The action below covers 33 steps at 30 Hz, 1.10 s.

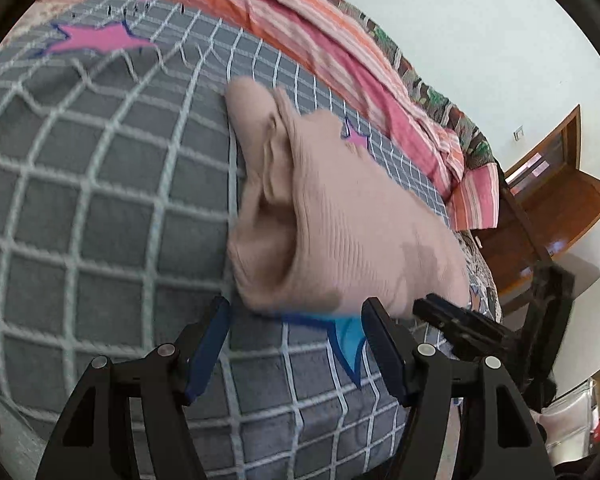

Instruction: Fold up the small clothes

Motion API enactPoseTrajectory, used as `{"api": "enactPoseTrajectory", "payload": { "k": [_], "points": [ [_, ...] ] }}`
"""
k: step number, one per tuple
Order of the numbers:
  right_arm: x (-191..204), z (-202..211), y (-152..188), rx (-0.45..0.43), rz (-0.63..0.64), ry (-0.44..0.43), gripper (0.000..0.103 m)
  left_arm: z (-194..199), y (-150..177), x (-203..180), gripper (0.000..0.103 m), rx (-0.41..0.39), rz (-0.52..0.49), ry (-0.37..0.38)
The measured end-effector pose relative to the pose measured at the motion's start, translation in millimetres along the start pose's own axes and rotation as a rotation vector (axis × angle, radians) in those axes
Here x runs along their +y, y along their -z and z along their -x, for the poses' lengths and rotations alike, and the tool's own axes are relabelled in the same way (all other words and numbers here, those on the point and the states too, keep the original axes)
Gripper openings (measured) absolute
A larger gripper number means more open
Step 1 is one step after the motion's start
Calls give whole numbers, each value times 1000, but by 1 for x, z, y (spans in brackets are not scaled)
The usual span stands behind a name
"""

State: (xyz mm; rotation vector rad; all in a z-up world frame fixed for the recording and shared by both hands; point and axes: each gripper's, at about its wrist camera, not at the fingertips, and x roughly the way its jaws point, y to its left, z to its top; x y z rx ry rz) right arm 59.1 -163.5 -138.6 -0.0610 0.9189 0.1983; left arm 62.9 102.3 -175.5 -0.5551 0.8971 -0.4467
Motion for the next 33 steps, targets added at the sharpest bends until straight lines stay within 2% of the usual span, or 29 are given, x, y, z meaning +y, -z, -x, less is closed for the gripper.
{"api": "enactPoseTrajectory", "payload": {
  "k": [3,6,15,20,21,22,23,28,33],
  "points": [
    [-12,12,0,-20,-43,-49,34,-7,4,-3,66,-5,25,17],
    [-32,29,1,-53,-95,-85,34,-14,3,-6,66,-45,71,51],
    [-95,66,17,-113,-173,-68,34,-35,-26,-12,63,-188,244,95],
    [-139,79,34,-138,-254,-60,34,-43,-43,-14,46,-244,314,17],
    [-145,80,37,-141,-267,-56,34,-43,-45,-16,38,-252,321,-10],
    [-154,82,40,-146,-286,-55,34,-43,-48,-17,28,-253,319,-34],
    [-161,83,44,-150,-304,-55,34,-42,-50,-19,25,-249,312,-51],
    [-189,85,55,-167,-373,-67,34,-32,-65,-50,21,-242,257,-104],
    [-211,90,59,-186,-424,-65,34,-29,-85,-118,20,-242,121,-166]
  ]
}}
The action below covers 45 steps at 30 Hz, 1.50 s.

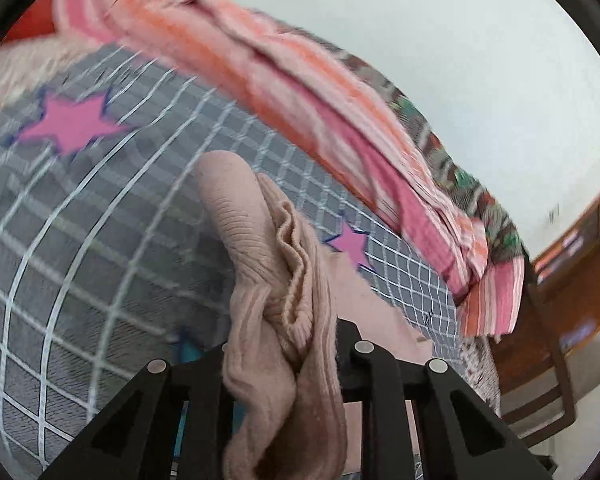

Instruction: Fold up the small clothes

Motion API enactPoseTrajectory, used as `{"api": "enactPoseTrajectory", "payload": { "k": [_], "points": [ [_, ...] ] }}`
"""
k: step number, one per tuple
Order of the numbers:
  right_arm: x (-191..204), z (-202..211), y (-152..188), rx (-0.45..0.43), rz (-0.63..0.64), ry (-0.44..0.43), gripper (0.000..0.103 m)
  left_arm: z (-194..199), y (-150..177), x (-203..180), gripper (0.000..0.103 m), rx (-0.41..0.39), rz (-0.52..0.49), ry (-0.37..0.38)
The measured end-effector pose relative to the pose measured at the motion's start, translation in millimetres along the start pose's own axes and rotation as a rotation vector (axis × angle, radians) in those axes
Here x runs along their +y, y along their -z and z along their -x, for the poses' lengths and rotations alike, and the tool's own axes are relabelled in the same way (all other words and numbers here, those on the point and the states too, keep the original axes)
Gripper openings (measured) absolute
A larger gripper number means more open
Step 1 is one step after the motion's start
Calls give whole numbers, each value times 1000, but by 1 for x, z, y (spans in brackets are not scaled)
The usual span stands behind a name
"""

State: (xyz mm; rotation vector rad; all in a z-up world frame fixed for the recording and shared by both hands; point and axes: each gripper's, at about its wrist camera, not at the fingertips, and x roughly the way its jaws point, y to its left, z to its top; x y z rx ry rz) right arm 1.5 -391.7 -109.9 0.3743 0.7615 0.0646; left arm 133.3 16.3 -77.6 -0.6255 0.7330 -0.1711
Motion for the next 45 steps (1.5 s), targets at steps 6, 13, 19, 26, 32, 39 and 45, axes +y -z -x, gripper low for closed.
{"api": "enactPoseTrajectory", "payload": {
  "k": [6,13,19,26,32,39,45],
  "points": [
    [-24,13,-8,-27,-60,36,34,-15,7,-100,20,38,-154,-12],
    [-43,25,-3,-18,-86,100,34,-88,79,-175,20,256,-273,39],
    [-46,30,4,-1,-60,113,34,-111,109,-173,49,360,-265,144],
    [-10,15,-25,-23,4,-51,36,-59,66,-148,60,322,-216,304],
    [27,-18,-61,-36,-27,-286,51,-34,50,-97,60,253,-197,175],
    [64,-86,-74,23,29,-186,30,-35,43,-41,60,254,-94,81],
    [49,-61,-69,-113,93,-234,12,-40,37,-30,60,246,-67,109]
  ]
}}
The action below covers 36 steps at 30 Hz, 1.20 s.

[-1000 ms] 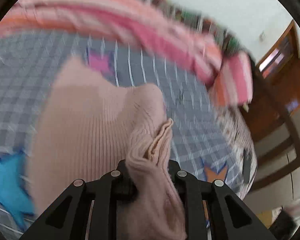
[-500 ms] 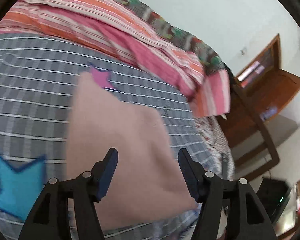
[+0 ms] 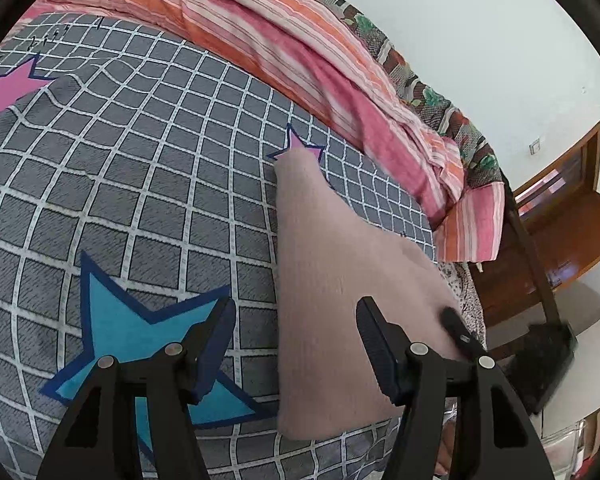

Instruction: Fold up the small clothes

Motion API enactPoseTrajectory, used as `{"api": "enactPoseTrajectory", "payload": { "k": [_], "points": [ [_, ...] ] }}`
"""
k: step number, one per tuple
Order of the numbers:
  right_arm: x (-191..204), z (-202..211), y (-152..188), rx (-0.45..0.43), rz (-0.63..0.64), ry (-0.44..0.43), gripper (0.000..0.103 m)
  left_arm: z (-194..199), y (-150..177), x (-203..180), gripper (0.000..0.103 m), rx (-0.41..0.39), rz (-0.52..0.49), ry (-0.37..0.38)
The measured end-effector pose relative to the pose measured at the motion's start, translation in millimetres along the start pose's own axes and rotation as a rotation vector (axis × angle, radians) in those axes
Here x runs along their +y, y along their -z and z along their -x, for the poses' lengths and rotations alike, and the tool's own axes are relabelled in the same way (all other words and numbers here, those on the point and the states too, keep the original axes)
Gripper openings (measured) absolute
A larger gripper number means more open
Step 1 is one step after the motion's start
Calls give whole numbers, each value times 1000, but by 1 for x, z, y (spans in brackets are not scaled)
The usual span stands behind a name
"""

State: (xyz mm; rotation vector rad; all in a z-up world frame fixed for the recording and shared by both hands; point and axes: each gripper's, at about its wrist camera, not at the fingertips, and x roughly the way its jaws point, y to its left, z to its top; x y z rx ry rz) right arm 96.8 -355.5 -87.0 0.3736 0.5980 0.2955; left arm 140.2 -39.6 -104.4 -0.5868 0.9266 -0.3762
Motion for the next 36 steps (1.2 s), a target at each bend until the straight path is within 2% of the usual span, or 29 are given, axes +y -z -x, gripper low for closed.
{"api": "enactPoseTrajectory", "payload": {
  "k": [1,4,6,7,8,9,10,13,18,20,23,28,32,36],
  "points": [
    [-8,3,5,-13,-28,24,12,-3,0,-1,60,4,-6,2],
    [-30,-23,16,95,-91,79,13,-19,0,-4,60,43,-21,10],
    [-39,-21,19,96,-135,56,16,-27,0,-10,60,67,-28,20],
    [-40,-17,18,97,-140,51,31,-28,-1,-12,60,67,-40,26],
    [-41,-15,16,102,-141,54,38,-28,-2,-14,60,64,-56,27],
    [-41,-16,15,106,-141,60,52,-28,-4,-15,60,55,-73,26],
    [-44,-16,14,111,-141,59,57,-27,-6,-16,60,49,-76,32],
    [-53,-31,12,154,-186,46,69,-25,-14,-13,60,43,-61,77],
    [-68,-54,15,212,-316,-54,74,-23,-24,-1,60,41,-42,108],
    [-72,-64,16,231,-353,-86,75,-24,-26,4,60,46,-26,117],
    [-70,-75,16,257,-343,-101,75,-24,-30,16,60,49,2,136],
    [-58,-80,9,278,-301,-90,45,-22,-35,30,60,51,20,168],
    [-37,-63,-14,255,-275,-61,34,-13,-42,38,60,33,18,167],
    [7,-50,-47,218,-211,-3,29,-3,-51,46,60,10,-6,97]
  ]
}}
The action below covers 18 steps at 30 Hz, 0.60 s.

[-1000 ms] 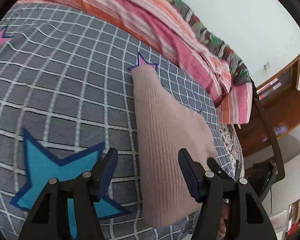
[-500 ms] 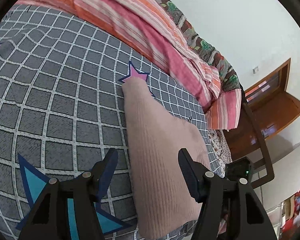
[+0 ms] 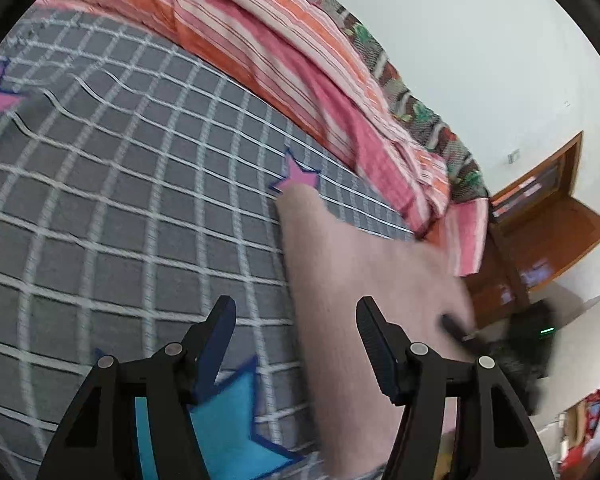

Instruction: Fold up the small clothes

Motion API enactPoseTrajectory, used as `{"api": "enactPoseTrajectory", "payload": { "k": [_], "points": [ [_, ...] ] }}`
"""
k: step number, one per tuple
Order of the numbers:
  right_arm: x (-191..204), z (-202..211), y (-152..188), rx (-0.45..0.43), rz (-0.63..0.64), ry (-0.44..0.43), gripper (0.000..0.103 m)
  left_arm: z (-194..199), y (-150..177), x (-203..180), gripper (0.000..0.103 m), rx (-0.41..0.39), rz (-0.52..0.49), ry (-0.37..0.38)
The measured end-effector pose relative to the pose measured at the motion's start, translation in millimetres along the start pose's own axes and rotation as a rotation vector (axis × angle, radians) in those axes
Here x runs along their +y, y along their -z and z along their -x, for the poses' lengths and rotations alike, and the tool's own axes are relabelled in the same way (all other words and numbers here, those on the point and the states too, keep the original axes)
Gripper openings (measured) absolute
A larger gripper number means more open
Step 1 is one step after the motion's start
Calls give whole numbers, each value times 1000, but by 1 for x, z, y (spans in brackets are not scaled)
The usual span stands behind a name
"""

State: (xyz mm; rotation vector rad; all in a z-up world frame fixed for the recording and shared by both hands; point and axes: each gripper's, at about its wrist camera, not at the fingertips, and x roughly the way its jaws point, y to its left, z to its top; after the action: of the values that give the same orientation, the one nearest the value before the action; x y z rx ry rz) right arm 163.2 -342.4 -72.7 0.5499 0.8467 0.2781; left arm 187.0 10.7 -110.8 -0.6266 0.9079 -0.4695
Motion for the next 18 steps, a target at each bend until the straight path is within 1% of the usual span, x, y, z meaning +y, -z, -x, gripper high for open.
{"api": "enactPoseTrajectory", "payload": {
  "k": [5,10,11,12,15,17,18],
  "points": [
    [75,2,-21,-17,113,34,27,17,-9,18,60,-29,16,-8],
    [126,-13,-40,-23,167,46,27,32,-13,35,60,-57,48,-1],
    [136,-18,-47,-27,165,29,27,35,-13,37,60,-61,48,-3],
    [140,-19,-50,-30,162,11,27,38,-13,40,60,-66,46,-11],
    [137,-30,-62,-39,83,-106,27,45,-12,45,60,-78,31,-34],
    [115,-45,-60,-45,3,-187,27,49,-11,48,60,-85,15,-66],
    [102,-52,-56,-44,-25,-200,27,50,-10,49,60,-89,5,-79]
  ]
}}
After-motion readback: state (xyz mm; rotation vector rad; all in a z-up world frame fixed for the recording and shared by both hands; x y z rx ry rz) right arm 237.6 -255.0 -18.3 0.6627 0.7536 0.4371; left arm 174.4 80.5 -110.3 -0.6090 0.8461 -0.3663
